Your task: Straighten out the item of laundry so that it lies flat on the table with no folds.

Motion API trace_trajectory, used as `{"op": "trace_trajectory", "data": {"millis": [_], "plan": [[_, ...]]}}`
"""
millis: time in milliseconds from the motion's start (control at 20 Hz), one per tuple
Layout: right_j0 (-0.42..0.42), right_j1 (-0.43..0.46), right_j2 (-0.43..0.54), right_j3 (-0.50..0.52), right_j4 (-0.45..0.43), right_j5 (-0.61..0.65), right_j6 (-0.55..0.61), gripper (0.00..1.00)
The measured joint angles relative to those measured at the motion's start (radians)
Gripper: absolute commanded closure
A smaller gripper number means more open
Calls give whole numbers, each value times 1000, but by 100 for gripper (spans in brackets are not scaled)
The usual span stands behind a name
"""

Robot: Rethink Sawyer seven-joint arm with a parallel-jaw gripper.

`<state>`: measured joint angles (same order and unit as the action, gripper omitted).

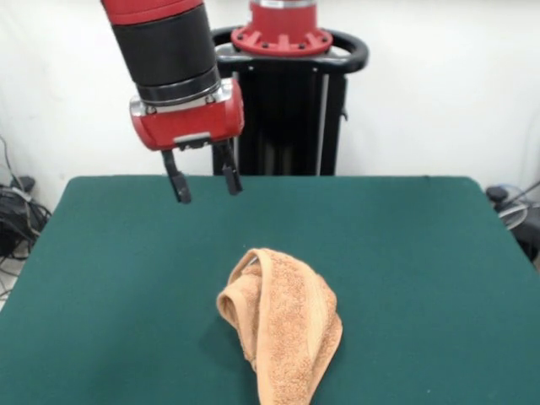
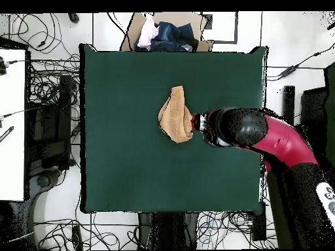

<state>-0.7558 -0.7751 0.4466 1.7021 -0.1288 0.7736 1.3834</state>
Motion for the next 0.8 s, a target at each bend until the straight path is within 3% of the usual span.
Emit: {"op": "trace_trajectory", "data": {"millis": [250, 800], "plan": [[0, -8, 26, -16, -5, 88, 0, 0], [21, 18, 42, -65, -69, 100, 0, 0]]}}
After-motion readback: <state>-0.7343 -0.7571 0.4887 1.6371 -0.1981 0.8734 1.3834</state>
